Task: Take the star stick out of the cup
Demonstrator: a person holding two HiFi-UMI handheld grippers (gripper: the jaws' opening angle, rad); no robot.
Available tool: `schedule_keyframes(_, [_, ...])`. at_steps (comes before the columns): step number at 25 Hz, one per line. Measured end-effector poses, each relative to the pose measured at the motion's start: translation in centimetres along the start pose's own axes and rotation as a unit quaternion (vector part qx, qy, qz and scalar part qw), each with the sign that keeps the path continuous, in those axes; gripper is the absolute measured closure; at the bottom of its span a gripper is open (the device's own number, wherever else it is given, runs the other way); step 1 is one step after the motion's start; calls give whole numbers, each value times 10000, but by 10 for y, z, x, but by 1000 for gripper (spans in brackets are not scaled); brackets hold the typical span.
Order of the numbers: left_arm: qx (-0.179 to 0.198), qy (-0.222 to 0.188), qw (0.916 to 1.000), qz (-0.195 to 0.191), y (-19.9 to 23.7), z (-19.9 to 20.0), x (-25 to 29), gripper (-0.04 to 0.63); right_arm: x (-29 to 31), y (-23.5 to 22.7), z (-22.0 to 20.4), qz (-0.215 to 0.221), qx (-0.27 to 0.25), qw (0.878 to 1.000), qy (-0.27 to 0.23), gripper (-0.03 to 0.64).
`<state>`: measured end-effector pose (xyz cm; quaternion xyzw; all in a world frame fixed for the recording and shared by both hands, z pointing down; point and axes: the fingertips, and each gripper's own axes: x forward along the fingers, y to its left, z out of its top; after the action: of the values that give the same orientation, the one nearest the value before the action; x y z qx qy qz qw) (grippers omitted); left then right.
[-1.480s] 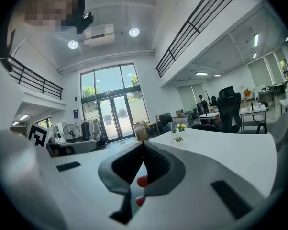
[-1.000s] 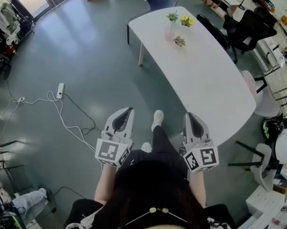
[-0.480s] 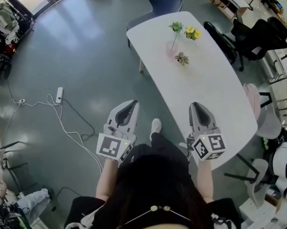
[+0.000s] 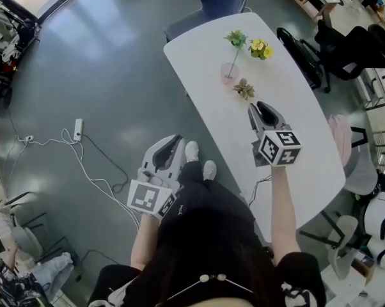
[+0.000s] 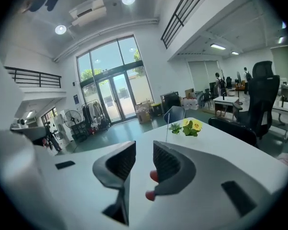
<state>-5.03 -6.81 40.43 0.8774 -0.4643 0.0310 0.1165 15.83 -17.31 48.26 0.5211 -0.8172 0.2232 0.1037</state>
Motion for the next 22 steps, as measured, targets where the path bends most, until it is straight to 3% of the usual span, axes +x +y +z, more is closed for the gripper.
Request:
schedule_keyframes(4, [-66,74,9998,-150,29,6,24,526,63,-27,6,-218,28,9994,285,511])
schedule_keyframes(10, [132,132,9990,-417,76,24,66,522,157,-69,13,-513,172,9961,695,520])
schedule_keyframes(16, [34,238,9994,-251,121,23,87,523,218,-95,-1,-748,293,9888,1258,512])
schedule_keyframes(22, [-73,315,9994,-97,152,20,99,523,243,-103,-10,-887,405,9843,1471,514])
